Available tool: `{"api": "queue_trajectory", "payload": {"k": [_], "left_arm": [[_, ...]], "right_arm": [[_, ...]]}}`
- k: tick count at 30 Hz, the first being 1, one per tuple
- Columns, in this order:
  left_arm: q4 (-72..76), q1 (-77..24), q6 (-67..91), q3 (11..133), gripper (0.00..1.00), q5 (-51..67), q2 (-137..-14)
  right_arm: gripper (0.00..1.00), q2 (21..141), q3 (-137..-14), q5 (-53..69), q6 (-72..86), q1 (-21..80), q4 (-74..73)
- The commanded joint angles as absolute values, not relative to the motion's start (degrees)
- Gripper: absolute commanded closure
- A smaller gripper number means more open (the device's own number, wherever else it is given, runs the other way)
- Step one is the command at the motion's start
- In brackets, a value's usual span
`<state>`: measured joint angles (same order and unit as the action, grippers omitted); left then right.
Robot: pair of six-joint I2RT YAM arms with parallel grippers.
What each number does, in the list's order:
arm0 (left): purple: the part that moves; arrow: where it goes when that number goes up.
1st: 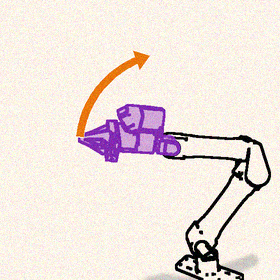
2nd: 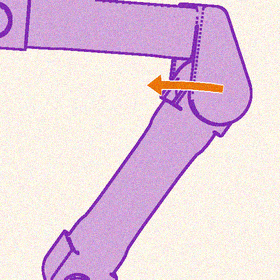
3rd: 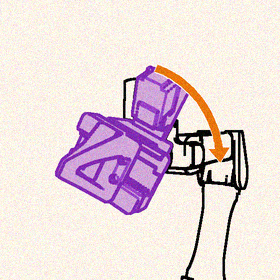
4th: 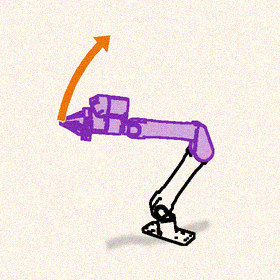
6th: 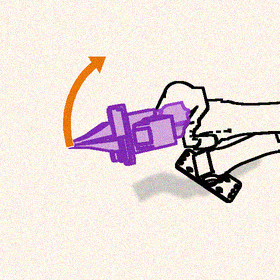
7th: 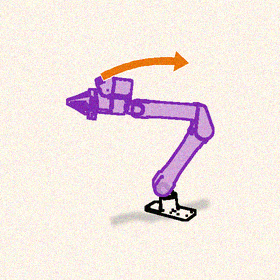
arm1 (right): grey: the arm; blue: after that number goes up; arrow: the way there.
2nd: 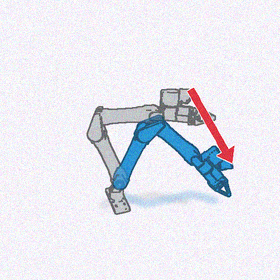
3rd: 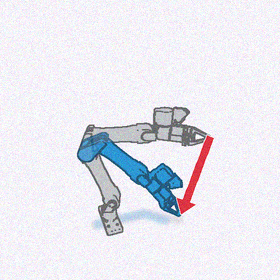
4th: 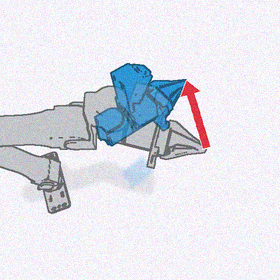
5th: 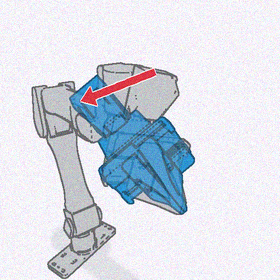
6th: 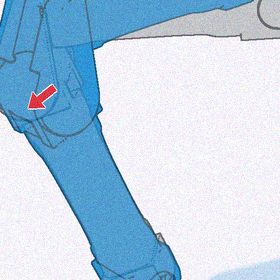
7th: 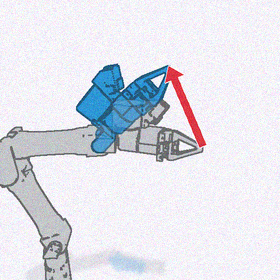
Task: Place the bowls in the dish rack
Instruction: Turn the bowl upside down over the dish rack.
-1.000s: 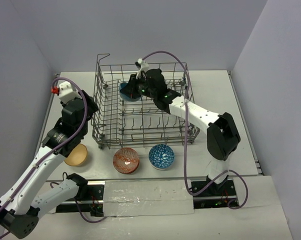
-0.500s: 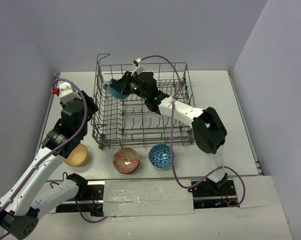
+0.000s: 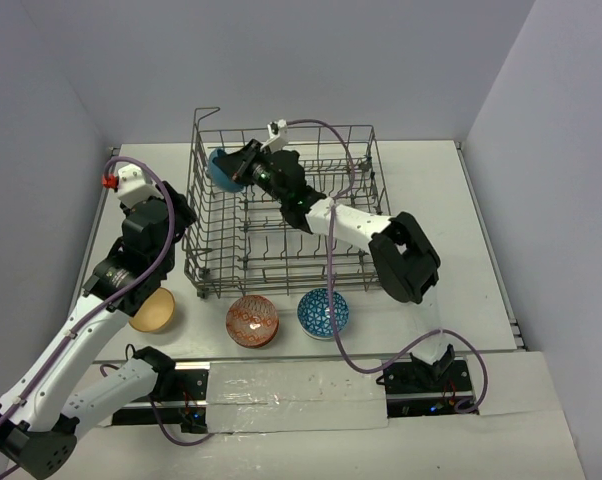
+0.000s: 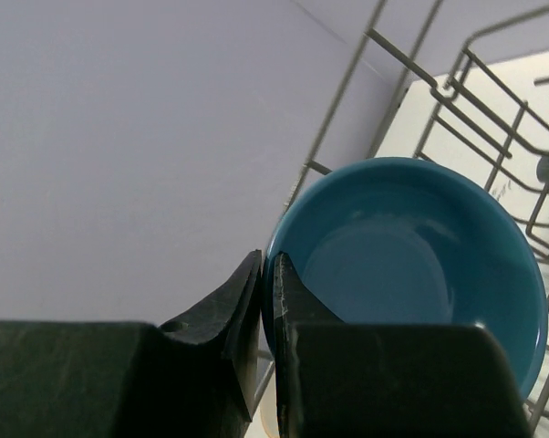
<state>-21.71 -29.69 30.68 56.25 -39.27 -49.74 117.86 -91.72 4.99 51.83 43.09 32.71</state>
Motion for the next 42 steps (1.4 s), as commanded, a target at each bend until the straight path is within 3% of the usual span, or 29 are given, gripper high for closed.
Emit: {"api": "queue_trajectory", "payload": {"k": [1,42], "left_arm": [[-20.13,-29.44,30.15,56.25,0.47,-38.76,-49.92],[-19.86,-29.53,30.24,55.99,0.47,-37.35,-50.98]], "right_arm": [[1.00,120.14,-95.01,1.06,55.89,44.38,38.93],[1.00,128.49,-88.86,-6.50,64.25,47.46,49.92]]}}
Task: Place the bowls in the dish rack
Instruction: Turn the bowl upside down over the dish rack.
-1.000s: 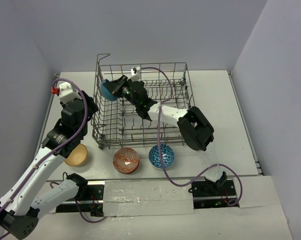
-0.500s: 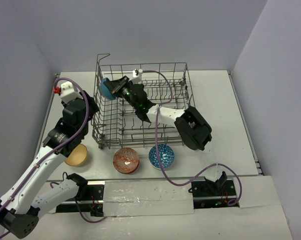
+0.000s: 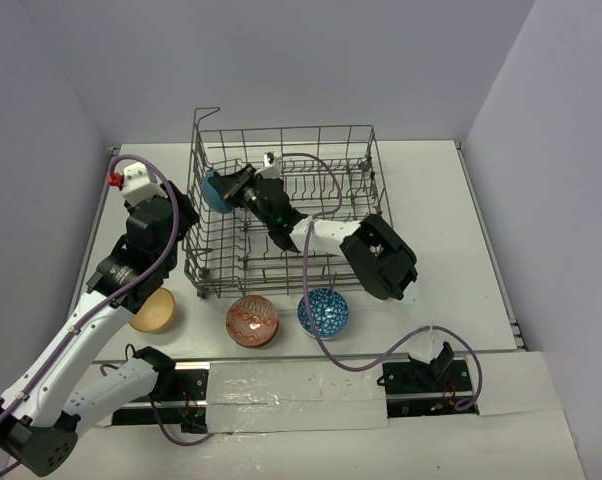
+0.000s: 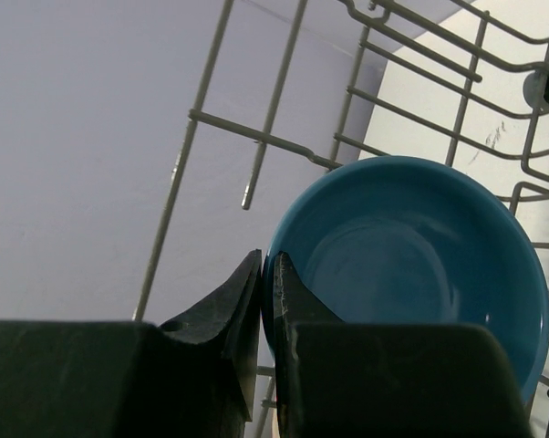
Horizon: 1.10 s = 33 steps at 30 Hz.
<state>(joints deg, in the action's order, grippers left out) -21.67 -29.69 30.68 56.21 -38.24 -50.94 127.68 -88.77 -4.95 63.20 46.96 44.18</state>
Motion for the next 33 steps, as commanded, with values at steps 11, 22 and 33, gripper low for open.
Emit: {"api": "queue_trajectory", "payload": {"k": [11,22,33], "left_arm": [[-19.95,-29.53,30.32,55.99,0.47,-36.91,-51.15],[-19.86,-29.53,30.32,55.99,0.47,-36.39,-51.24],[-19.95,-29.53,30.50,55.99,0.48,-35.95,-51.24]], "right_arm": [[1.00,130.87,-89.03,-6.50,65.74,47.64,51.15],[1.00,129.38,-84.91,-7.65,64.51,47.81,52.56],[1.00,126.39,-79.99,-9.22,63.11,47.72,54.23]]}}
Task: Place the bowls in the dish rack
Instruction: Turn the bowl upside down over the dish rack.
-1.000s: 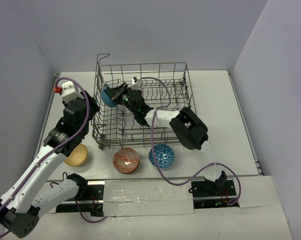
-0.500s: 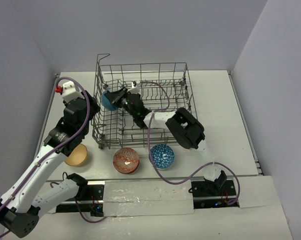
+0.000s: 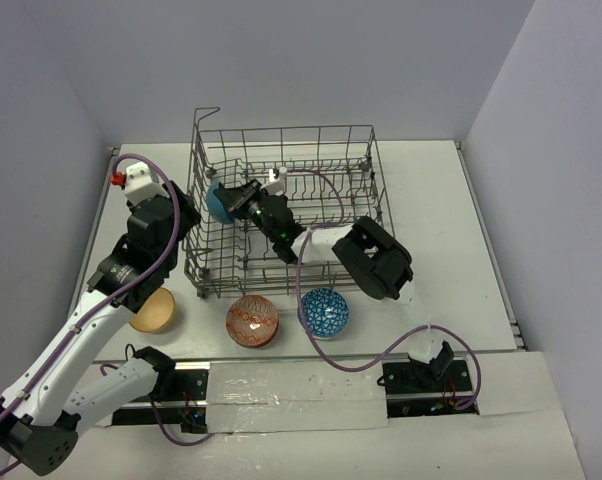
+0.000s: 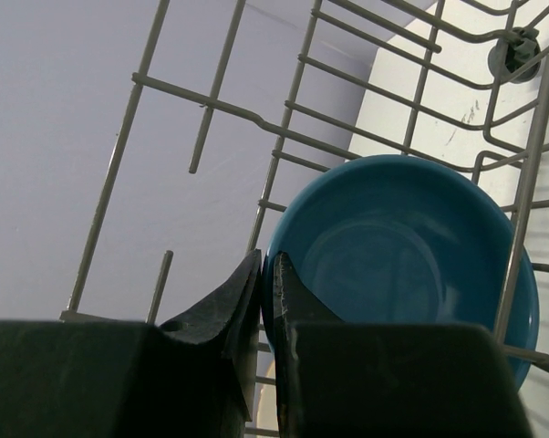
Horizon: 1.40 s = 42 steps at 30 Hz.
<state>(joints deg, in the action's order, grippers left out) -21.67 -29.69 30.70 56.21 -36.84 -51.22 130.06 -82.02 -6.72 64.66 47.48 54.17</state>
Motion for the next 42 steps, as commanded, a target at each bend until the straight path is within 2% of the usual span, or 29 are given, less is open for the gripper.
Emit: {"api": "queue_trajectory", "payload": {"k": [1,4,8,25,29,42], "left_arm": [[-20.04,-29.53,30.50,55.99,0.48,-35.86,-51.24],[-19.95,-29.53,30.50,55.99,0.48,-35.68,-51.15],[-20.04,-29.53,30.59,55.99,0.48,-35.42,-51.33],[-20.04,-29.53,30.76,56.25,0.49,-33.93,-51.77],[-19.95,-29.53,30.67,56.16,0.49,-33.75,-51.77],[-20.04,-29.53,30.76,56.25,0.50,-33.22,-52.12]], "right_arm": [[1.00,126.04,-79.63,-9.49,62.93,47.64,54.23],[0.99,125.25,-78.84,-9.75,62.31,47.64,53.97],[0.91,124.54,-77.87,-9.49,61.96,47.29,53.26],[0.90,120.50,-73.65,-10.02,58.71,46.06,49.92],[0.81,120.41,-73.13,-8.44,58.88,45.44,49.75],[0.71,120.15,-71.54,-6.68,58.71,44.56,49.57]]}}
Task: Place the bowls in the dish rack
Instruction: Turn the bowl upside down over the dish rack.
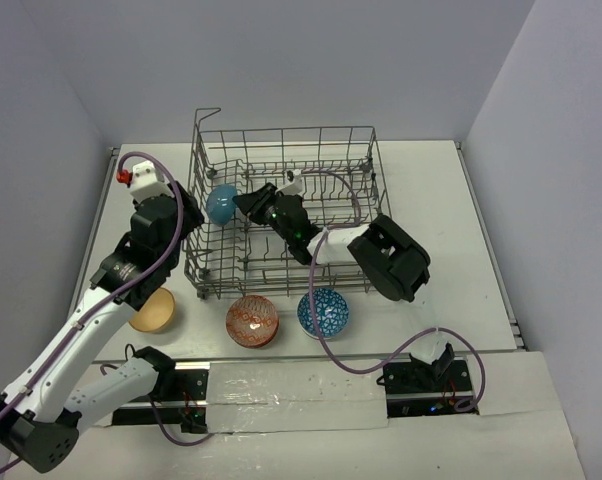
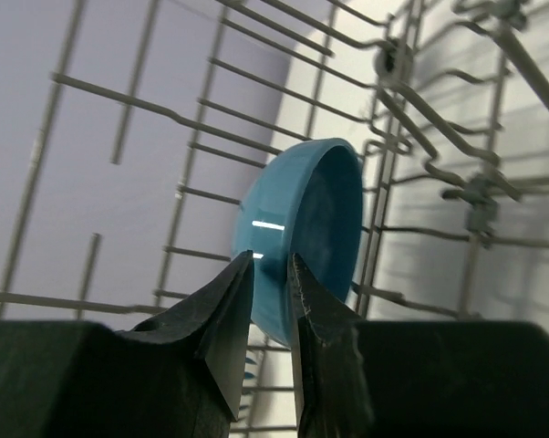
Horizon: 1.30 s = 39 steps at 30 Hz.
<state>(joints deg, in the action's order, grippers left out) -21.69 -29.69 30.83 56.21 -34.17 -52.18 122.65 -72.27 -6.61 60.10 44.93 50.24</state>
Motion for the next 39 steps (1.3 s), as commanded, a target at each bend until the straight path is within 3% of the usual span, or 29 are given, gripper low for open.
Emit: {"api": "queue_trajectory", "payload": {"k": [1,18,28,39], "left_arm": [[-20.04,-29.53,30.76,56.25,0.50,-33.22,-52.21],[-20.30,-29.53,30.76,56.25,0.51,-32.78,-52.91],[-20.48,-29.53,30.76,56.34,0.50,-32.87,-53.00],[-20.65,-29.53,30.59,56.51,0.50,-32.78,-53.17]], "right_arm": [[0.71,120.23,-71.46,-6.33,58.80,44.47,49.57],[0.61,120.15,-70.67,-4.57,58.27,43.68,49.13],[0.54,117.07,-69.52,-6.15,56.87,43.33,43.43],[0.52,115.93,-73.91,-7.12,55.72,43.24,32.53]]}}
